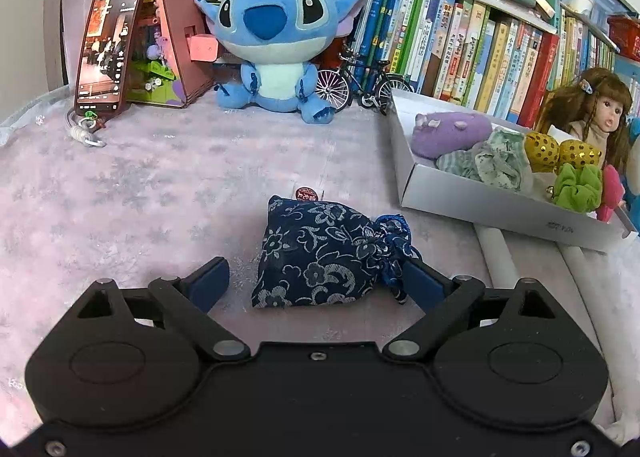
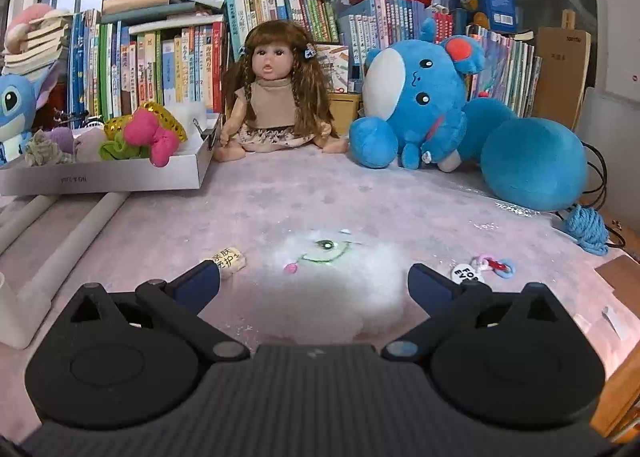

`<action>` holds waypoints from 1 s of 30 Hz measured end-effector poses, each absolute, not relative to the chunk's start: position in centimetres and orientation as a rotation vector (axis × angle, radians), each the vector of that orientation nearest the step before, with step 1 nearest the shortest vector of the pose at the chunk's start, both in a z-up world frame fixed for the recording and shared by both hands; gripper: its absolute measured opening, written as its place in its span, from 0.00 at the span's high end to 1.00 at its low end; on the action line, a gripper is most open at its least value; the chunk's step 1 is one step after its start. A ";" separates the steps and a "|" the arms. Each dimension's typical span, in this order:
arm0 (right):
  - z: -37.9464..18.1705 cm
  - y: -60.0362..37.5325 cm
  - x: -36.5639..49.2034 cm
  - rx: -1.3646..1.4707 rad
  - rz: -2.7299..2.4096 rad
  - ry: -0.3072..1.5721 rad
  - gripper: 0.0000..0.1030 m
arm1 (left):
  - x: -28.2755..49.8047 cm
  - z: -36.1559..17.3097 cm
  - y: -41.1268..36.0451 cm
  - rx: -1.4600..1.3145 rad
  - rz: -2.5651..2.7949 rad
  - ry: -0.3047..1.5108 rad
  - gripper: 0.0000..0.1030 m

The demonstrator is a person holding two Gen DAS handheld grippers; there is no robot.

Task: Organize soft objects
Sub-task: 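Close the left tool on the blue floral pouch while the right tool lowers over the white fluffy plush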

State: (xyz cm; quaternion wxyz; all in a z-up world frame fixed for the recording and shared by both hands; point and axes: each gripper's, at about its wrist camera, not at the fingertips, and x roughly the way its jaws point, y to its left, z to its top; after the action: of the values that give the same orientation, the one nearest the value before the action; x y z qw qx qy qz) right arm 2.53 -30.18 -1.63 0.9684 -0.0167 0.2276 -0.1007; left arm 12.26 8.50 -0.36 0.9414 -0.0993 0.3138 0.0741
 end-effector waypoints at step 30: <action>-2.2 -29.9 4.4 -0.047 -0.212 0.577 0.00 | 14.3 -0.3 7.1 -0.171 0.128 0.664 0.16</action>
State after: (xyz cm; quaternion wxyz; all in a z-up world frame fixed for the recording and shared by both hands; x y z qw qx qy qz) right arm 4.39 -29.91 -2.21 0.9528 -0.0231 0.2841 -0.1044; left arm 14.27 7.10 -0.32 0.9397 -0.0838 0.3255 0.0629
